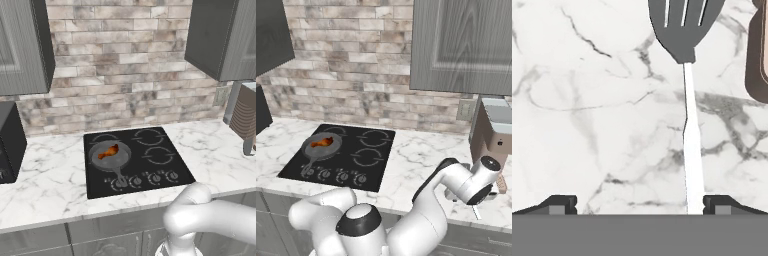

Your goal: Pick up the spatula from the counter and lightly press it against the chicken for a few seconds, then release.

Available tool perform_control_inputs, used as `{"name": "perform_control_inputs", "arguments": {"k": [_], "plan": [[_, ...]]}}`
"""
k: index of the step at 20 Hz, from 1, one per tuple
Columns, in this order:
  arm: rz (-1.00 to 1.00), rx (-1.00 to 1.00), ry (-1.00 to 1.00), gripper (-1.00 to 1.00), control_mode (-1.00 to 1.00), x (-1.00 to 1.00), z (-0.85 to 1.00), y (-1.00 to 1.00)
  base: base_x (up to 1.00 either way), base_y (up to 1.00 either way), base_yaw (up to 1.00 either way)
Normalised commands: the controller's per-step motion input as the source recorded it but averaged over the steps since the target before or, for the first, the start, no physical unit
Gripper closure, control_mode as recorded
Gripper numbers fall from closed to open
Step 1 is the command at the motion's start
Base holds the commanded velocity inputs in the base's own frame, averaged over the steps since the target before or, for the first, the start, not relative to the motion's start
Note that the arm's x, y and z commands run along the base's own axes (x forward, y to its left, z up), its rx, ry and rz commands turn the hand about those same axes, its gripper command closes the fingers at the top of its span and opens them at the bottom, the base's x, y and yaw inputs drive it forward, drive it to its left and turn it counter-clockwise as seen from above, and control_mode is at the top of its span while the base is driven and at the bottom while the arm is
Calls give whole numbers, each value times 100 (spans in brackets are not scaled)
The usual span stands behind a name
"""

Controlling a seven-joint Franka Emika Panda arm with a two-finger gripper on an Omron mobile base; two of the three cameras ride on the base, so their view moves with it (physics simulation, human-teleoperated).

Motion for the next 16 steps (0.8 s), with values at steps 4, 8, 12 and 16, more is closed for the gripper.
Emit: {"name": "perform_control_inputs", "arguments": {"k": [4, 8, 12, 16], "plan": [[0, 0, 2, -100, -100, 12, -9, -17, 0, 0, 0], [0, 0, 1, -100, -100, 7, -10, -20, 0, 0, 0], [0, 0, 0, -100, -100, 4, -11, -20, 0, 0, 0], [0, 0, 0, -100, -100, 4, -14, -11, 0, 0, 0]]}}
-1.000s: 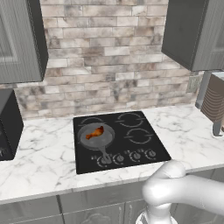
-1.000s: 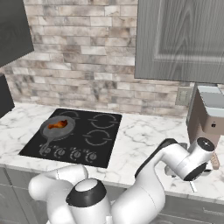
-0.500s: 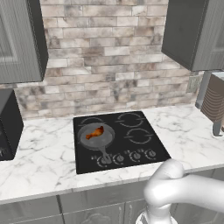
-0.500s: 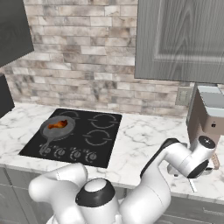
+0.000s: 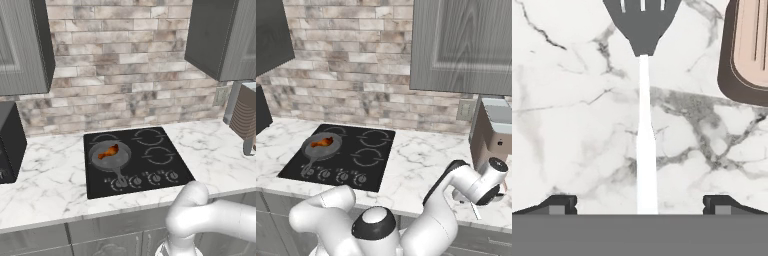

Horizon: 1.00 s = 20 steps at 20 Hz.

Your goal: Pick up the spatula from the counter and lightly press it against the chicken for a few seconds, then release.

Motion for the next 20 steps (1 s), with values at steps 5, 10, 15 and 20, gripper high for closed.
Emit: {"name": "perform_control_inputs", "arguments": {"k": [5, 10, 15, 20], "plan": [[0, 0, 1, -100, -100, 8, -15, -7, 0, 0, 0], [0, 0, 2, -100, -100, 11, -15, -9, 0, 0, 0], [0, 0, 3, 100, -100, 11, -15, -5, 0, 0, 0], [0, 0, 1, 100, -100, -1, -5, 0, 0, 0, 0]]}}
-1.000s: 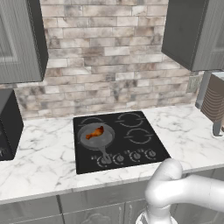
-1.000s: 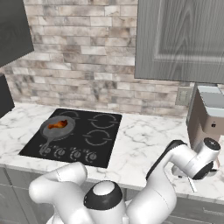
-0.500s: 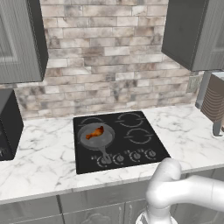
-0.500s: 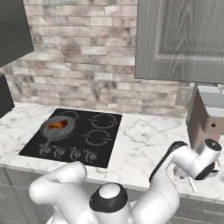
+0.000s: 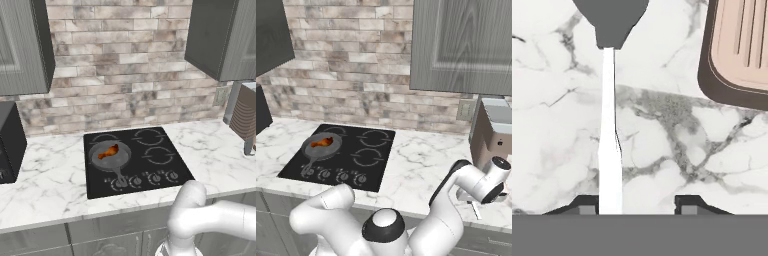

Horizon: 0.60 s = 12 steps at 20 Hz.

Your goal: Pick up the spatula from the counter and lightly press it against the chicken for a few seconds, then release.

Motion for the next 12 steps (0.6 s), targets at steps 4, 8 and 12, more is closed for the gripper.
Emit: {"name": "perform_control_inputs", "arguments": {"k": [4, 8, 12], "plan": [[0, 0, 0, 100, -100, -27, 0, 6, 0, 0, 0], [0, 0, -3, 100, -100, -45, 0, 13, 0, 0, 0], [0, 0, -4, 100, -100, -50, 3, 40, 0, 0, 0]]}}
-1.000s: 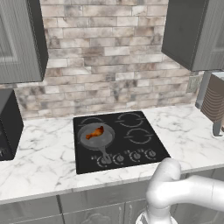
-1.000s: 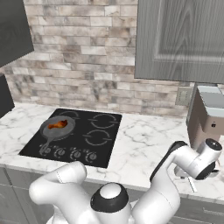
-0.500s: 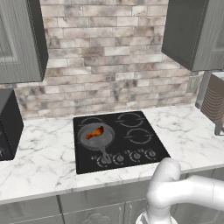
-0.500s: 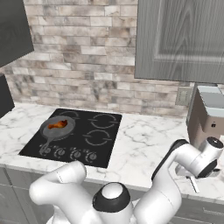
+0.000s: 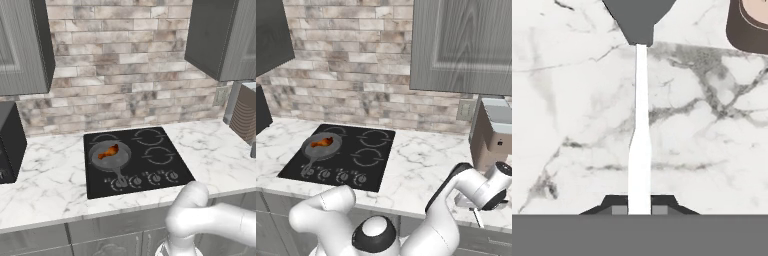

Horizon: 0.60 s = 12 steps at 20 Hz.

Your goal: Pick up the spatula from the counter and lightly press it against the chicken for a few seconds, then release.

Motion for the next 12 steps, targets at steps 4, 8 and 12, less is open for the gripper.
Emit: {"name": "perform_control_inputs", "arguments": {"k": [4, 8, 12], "plan": [[1, -3, -2, 100, -100, -41, 25, 63, 0, 0, 0], [4, -6, 0, 100, -100, -21, 48, 72, 0, 0, 0], [5, -9, -1, 100, -100, -14, 61, 73, 0, 0, 0]]}}
